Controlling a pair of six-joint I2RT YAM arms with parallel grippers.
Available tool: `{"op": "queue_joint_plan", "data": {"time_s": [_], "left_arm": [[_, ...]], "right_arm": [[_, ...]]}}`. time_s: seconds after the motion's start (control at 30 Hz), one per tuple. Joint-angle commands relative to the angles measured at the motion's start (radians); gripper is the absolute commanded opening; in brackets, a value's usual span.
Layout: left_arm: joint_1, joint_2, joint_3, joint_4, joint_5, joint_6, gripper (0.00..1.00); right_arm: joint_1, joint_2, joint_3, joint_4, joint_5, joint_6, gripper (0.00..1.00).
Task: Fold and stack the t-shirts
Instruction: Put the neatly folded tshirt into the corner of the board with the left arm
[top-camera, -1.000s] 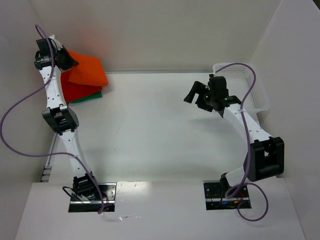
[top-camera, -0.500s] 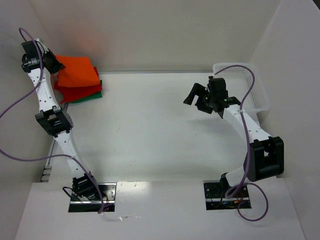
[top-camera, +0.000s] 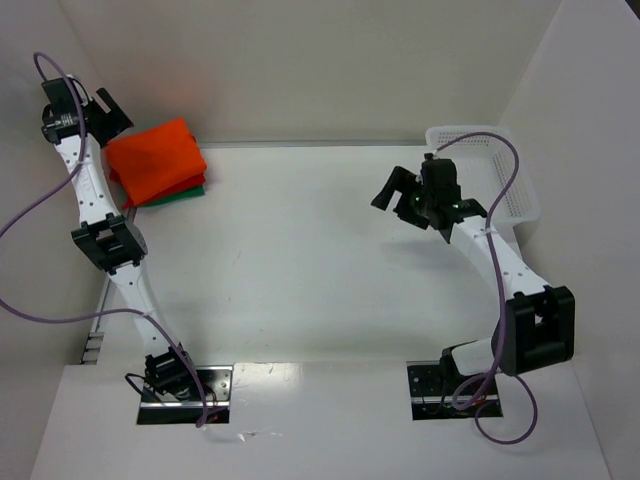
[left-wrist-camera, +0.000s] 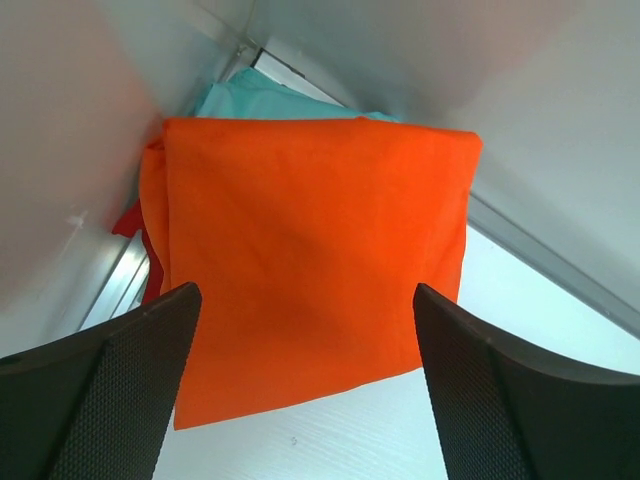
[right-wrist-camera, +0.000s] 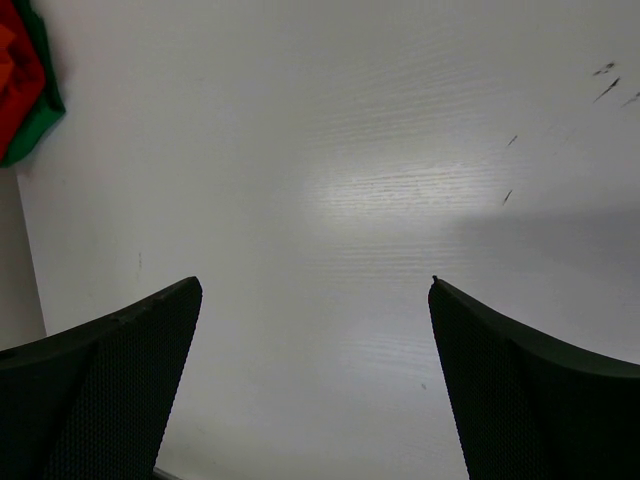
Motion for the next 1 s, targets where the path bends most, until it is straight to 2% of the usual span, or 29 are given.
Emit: {"op": "queue_joint_plan", "data": {"time_s": [0.0,0.17,0.3,0.43,0.53,0.67,0.77,0.8,0.83,0.87,0.9,0.93,0.97], "left_arm": [[0.006,-0.060,0.046,-0.002,-0.044,-0.012,0.95],[-0.024,-0.125,0.046,-0.020,-0.054,0.013,0.97],[-0.113,-0.186,0.055,-0.066,-0.095,0.066,1.00],[-0.244,-0.259,0.055,-0.110,-0.054,0.126,1.00],[-0.300,-0.339,-0.017,-0.129,0.003,0.137,1.00],[-0.467,-0.437,-0.115,-0.158,-0.131,0.160,1.00],[-0.546,-0.552,-0.294,-0.135,-0.230,0.160,1.00],[-0.584,-0.639,-0.367,-0.106,-0.245,0.143,1.00],[-0.598,-0.696,-0.567,-0.009,-0.245,0.134,1.00],[-0.598,-0.759,-0.688,0.056,-0.222,0.111,1.00],[-0.598,-0.898,-0.812,0.127,-0.201,0.093,1.00],[-0.598,-0.971,-0.933,0.272,-0.181,0.057,1.00],[-0.598,-1.038,-1.144,0.334,-0.154,0.036,1.00]], "right_arm": [[-0.006,-0.106,0.001,0.048,0.103,0.035,1.00],[-0.006,-0.123,0.038,-0.036,0.204,0.026,1.00],[-0.017,-0.110,0.084,-0.061,0.214,-0.012,1.00],[-0.027,-0.147,0.093,-0.030,0.262,-0.040,1.00],[-0.066,-0.160,0.127,-0.019,0.277,-0.081,1.00],[-0.127,-0.160,0.155,-0.019,0.266,-0.148,1.00],[-0.170,-0.160,0.182,-0.019,0.250,-0.184,1.00],[-0.179,-0.169,0.182,-0.019,0.222,-0.195,1.00],[-0.179,-0.169,0.182,-0.019,0.212,-0.195,1.00],[-0.191,-0.179,0.182,-0.010,0.212,-0.204,1.00],[-0.192,-0.180,0.182,-0.010,0.198,-0.204,1.00],[-0.192,-0.205,0.182,0.001,0.188,-0.204,1.00],[-0.192,-0.216,0.158,0.013,0.177,-0.204,1.00]]}}
